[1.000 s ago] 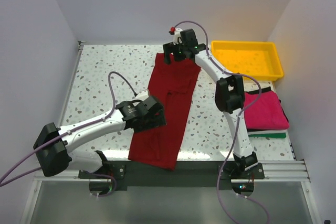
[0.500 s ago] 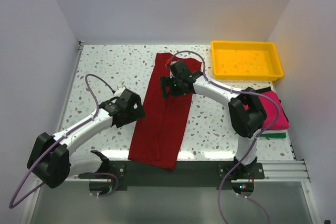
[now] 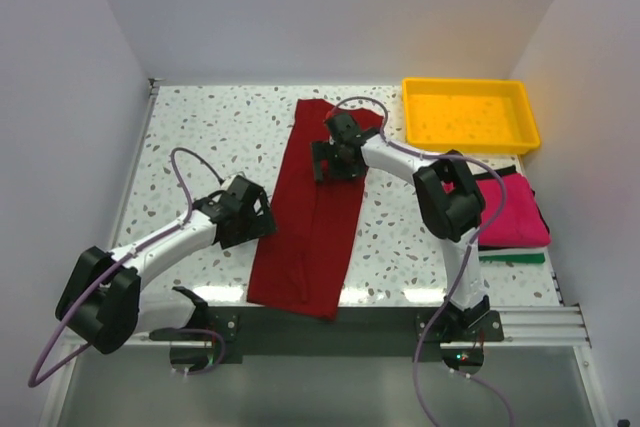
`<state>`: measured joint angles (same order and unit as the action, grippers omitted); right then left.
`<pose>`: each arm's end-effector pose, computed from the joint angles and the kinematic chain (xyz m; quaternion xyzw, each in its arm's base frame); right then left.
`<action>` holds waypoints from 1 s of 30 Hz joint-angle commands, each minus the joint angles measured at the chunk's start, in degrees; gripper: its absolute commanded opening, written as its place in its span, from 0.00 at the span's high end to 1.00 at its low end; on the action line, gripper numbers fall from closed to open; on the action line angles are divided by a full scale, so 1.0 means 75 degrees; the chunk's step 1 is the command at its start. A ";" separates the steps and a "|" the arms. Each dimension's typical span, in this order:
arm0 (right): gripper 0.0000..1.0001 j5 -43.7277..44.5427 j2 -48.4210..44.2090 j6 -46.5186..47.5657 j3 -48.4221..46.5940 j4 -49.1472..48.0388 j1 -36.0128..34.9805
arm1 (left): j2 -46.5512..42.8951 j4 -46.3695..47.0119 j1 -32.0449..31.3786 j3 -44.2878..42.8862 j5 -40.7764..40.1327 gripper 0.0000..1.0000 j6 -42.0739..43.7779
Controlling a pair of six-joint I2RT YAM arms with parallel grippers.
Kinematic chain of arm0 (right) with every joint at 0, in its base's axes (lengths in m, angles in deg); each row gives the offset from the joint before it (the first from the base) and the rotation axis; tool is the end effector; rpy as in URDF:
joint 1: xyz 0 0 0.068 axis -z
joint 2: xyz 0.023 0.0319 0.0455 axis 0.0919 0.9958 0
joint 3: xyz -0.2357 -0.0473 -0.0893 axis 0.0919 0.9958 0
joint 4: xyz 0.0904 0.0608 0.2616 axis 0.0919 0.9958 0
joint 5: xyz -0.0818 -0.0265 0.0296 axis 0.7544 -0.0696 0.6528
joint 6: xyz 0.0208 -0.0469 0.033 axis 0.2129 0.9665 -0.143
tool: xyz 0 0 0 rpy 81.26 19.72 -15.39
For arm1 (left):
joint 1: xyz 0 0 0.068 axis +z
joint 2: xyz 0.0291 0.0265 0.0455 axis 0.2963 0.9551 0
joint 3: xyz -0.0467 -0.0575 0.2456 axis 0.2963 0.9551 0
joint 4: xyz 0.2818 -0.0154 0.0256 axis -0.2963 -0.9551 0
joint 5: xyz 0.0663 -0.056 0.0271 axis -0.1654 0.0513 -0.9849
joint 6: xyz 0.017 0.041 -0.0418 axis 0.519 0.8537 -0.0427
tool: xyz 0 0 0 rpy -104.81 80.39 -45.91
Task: Fold and stack the t-shirts
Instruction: Fold the tshirt
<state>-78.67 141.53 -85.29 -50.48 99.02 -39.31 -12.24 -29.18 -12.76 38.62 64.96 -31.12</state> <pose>0.3862 0.2606 0.1347 -0.0826 0.9608 0.1252 0.2331 0.2181 -0.1159 0.1409 -0.1893 0.9546 -0.0655 0.2205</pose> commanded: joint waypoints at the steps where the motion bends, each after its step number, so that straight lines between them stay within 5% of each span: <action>1: 0.01 0.0046 0.0747 0.0376 -0.0569 0.0106 0.0460 | -0.0244 0.0430 0.0051 0.0022 0.0333 0.00 0.0443; 12: 0.01 -0.0598 0.2927 0.1818 -0.4164 0.1100 0.1176 | -0.0303 0.0946 -0.0113 0.0034 0.1319 0.00 0.1322; 17: 0.01 -0.0821 0.2286 0.1842 -0.4544 0.1477 0.1164 | -0.0139 0.0455 -0.1459 -0.0703 0.0440 0.00 0.1358; 23: 0.01 -0.0834 -0.0244 0.1445 -0.2801 0.1126 0.1176 | 0.0365 0.0721 -0.2421 -0.1243 0.0404 0.00 0.1346; 26: 0.01 -0.0751 -0.1716 0.0929 -0.1057 0.0625 0.1164 | 0.0692 0.0712 -0.2750 -0.1442 0.0404 0.00 0.1276; 30: 0.01 -0.1663 -0.3408 0.0121 0.2301 -0.0700 0.1152 | 0.1009 0.0395 -0.2972 -0.1490 0.0205 0.14 0.1007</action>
<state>-85.82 123.25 -78.65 -45.89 101.22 -30.37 -5.68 -25.20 -34.03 29.40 68.77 -22.44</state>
